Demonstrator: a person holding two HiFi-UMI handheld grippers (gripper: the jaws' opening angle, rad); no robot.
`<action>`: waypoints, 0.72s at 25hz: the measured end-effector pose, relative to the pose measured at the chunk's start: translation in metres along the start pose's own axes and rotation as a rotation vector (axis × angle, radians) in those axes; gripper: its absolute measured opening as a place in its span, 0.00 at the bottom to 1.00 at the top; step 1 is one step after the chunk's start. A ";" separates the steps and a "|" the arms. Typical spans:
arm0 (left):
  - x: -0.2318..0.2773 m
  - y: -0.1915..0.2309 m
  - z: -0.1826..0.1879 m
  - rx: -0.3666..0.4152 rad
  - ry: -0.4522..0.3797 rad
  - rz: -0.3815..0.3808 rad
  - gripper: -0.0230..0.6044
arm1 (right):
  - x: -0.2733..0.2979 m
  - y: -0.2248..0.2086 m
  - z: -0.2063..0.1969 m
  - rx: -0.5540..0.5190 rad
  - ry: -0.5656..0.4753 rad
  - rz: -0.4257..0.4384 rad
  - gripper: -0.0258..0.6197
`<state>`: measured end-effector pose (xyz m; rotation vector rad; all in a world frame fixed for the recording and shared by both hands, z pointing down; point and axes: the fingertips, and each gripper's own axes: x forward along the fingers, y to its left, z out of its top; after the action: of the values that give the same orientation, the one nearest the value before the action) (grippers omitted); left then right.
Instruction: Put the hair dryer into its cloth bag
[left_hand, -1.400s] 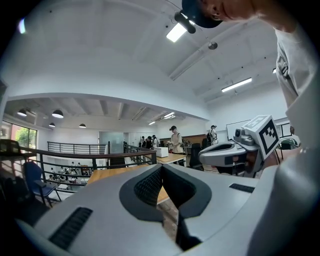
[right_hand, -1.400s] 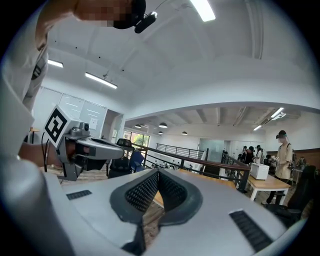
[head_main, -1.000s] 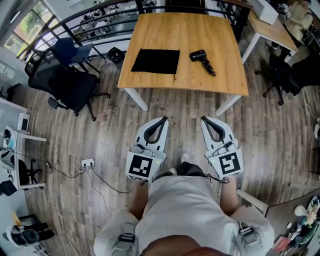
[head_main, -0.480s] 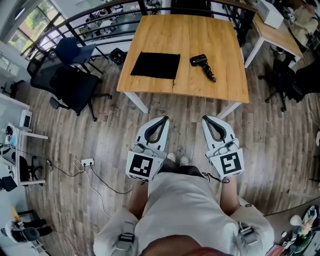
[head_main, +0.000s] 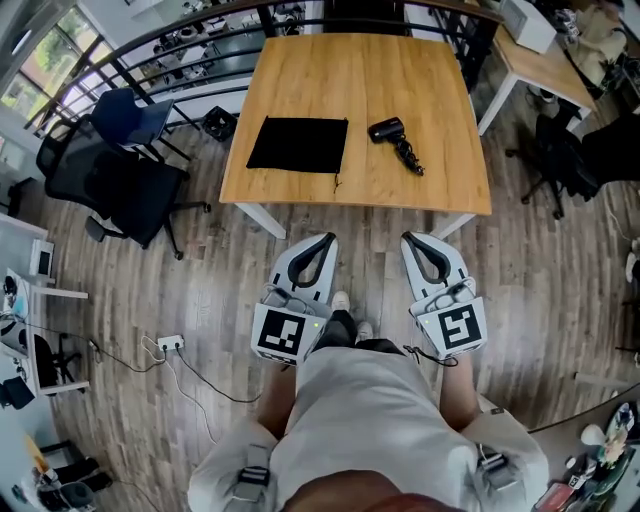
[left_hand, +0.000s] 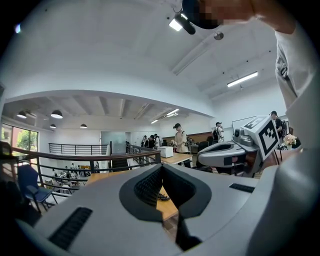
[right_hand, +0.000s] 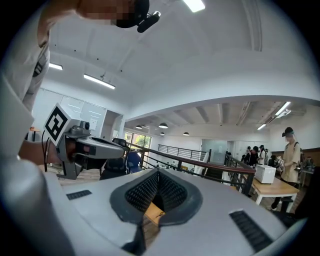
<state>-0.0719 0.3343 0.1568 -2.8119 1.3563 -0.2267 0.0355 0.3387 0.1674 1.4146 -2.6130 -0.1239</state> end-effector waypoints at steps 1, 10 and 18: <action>0.006 0.004 0.000 -0.003 -0.003 -0.007 0.07 | 0.005 -0.004 -0.001 0.000 0.003 -0.006 0.07; 0.048 0.048 0.002 -0.007 -0.011 -0.062 0.07 | 0.055 -0.026 0.002 -0.011 0.023 -0.054 0.07; 0.078 0.085 -0.002 -0.016 -0.015 -0.117 0.07 | 0.096 -0.037 0.002 -0.001 0.041 -0.109 0.07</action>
<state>-0.0903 0.2211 0.1624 -2.9029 1.1980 -0.1967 0.0137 0.2380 0.1699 1.5425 -2.5036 -0.1081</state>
